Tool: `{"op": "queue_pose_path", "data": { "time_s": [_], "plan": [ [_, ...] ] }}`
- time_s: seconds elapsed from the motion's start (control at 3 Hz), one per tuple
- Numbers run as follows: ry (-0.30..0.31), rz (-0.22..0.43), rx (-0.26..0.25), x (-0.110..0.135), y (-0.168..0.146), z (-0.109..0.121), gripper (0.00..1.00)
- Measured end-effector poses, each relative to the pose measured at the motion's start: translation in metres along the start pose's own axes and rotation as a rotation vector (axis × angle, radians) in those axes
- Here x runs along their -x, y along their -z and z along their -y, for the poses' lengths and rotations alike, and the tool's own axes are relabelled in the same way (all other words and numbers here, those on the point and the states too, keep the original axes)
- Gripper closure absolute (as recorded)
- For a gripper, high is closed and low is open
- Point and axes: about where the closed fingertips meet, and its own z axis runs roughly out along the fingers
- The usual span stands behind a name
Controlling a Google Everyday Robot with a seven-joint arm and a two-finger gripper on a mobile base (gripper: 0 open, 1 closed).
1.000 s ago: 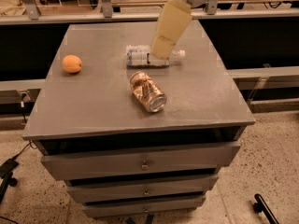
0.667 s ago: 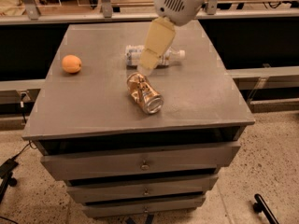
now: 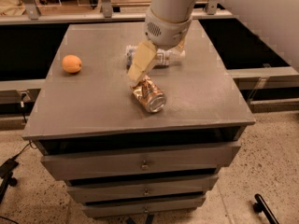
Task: Place orange can upright
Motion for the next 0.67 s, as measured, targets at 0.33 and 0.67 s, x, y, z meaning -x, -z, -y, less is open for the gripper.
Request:
{"op": "queue_pose_path", "data": {
  "time_s": [0.33,0.67],
  "plan": [
    [-0.11,-0.041,-0.011,0.008,-0.028,-0.003,0.0],
    [-0.186,-0.074,-0.041,0.014,-0.05,-0.004,0.0]
  ]
}}
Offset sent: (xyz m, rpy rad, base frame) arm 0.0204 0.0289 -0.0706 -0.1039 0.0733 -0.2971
